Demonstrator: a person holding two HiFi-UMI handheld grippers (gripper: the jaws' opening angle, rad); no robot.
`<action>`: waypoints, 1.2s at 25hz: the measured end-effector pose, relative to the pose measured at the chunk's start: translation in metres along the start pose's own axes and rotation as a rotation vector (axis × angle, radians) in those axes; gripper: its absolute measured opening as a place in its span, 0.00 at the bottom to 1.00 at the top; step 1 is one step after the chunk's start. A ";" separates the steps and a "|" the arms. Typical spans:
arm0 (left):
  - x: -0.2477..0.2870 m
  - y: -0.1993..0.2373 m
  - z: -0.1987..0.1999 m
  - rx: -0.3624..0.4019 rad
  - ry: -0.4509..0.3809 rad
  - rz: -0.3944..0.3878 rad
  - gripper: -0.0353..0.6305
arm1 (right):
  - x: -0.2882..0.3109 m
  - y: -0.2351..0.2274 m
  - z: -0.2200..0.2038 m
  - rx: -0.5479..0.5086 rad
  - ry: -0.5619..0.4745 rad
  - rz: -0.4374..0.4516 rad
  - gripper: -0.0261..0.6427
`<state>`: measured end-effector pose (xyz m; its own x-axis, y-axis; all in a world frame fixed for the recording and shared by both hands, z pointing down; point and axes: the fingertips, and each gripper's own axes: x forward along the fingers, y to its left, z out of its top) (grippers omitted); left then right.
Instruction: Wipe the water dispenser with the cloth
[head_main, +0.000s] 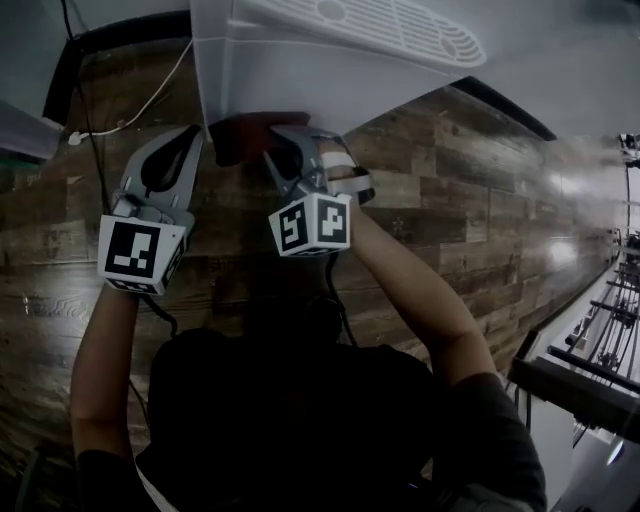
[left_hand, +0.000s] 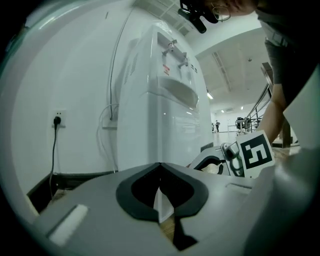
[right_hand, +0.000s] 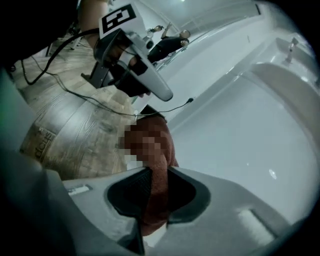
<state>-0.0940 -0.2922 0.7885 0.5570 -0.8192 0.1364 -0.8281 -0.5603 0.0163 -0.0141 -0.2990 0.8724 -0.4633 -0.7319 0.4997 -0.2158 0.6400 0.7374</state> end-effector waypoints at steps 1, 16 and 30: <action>0.000 -0.001 -0.010 -0.006 0.017 -0.002 0.08 | 0.006 0.012 -0.009 -0.013 0.016 0.030 0.13; 0.006 -0.060 0.018 -0.054 -0.052 -0.165 0.08 | -0.075 -0.043 -0.015 0.150 -0.097 -0.181 0.13; 0.049 -0.117 0.128 0.056 -0.185 -0.217 0.08 | -0.152 -0.184 -0.024 -0.023 -0.118 -0.484 0.14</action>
<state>0.0383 -0.2820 0.6661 0.7269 -0.6851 -0.0472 -0.6866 -0.7265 -0.0298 0.1167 -0.3114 0.6723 -0.4091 -0.9115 0.0437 -0.4119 0.2271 0.8825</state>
